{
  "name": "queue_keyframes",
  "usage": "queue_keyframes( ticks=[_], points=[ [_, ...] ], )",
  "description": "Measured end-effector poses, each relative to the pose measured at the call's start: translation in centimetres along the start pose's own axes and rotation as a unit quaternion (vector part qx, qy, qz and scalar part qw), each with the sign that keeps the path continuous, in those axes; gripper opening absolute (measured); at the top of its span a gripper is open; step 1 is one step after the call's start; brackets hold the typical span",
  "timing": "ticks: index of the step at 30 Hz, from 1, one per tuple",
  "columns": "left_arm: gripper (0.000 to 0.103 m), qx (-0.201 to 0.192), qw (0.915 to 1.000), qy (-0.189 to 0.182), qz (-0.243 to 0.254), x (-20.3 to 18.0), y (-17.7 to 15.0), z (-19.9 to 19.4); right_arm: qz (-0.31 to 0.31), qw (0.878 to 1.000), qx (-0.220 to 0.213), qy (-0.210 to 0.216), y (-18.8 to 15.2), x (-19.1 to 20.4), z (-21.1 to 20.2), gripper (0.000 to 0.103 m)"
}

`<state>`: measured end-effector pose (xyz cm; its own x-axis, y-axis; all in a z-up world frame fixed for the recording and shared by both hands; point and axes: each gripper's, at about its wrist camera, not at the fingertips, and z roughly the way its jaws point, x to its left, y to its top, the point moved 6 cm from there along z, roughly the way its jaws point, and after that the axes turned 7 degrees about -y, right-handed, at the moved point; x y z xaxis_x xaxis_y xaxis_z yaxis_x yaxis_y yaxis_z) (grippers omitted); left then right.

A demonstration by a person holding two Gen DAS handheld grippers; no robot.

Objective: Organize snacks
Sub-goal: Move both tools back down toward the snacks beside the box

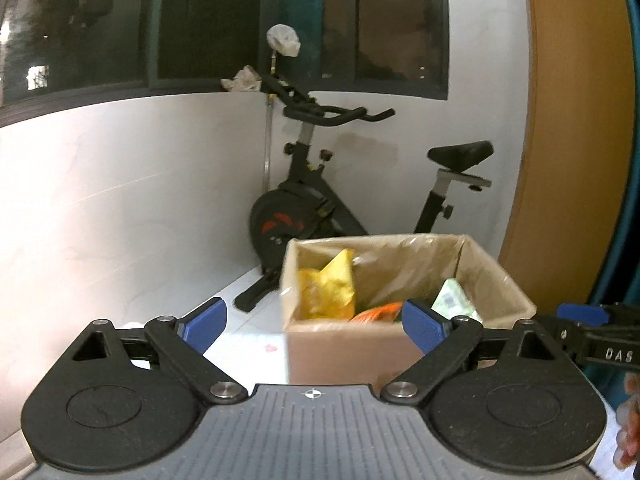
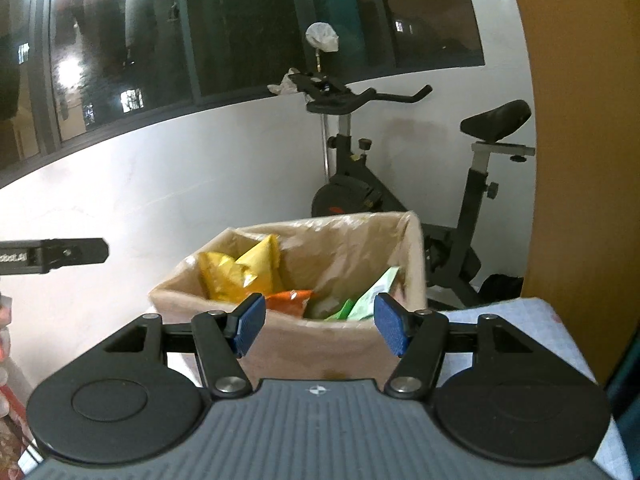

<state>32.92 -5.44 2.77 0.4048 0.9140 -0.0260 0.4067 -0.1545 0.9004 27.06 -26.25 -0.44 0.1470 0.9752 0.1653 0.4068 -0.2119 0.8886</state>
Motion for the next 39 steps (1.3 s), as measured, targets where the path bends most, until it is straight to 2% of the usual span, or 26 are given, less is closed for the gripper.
queue_keyframes(
  ticks=[7,11,20,26,34,39],
  points=[
    [0.093,-0.003,0.9994,0.009,-0.033,1.7,-4.5,-4.7,-0.02,0.999,0.002,0.025,-2.6,3.4,-2.3,0.064],
    [0.084,0.023,0.9983,0.013,-0.052,2.5,-7.5,-5.4,-0.039,0.999,0.011,0.035,-4.8,4.7,-3.5,0.064],
    [0.083,0.01,0.9978,0.013,-0.064,2.9,-8.7,-7.7,-0.027,0.999,0.017,0.034,-6.7,4.5,-5.1,0.064],
    [0.083,0.019,0.9974,0.012,-0.069,2.4,-11.8,-8.9,-0.021,0.999,0.018,0.038,-8.2,4.6,-5.8,0.064],
    [0.083,0.058,0.9941,0.011,-0.092,2.3,-17.9,-8.4,-0.04,0.997,0.055,0.047,-14.0,5.9,-5.5,0.064],
    [0.083,0.069,0.9933,0.009,-0.092,2.1,-19.8,-8.0,-0.058,0.994,0.079,0.048,-17.2,6.0,-5.3,0.064]
  ],
)
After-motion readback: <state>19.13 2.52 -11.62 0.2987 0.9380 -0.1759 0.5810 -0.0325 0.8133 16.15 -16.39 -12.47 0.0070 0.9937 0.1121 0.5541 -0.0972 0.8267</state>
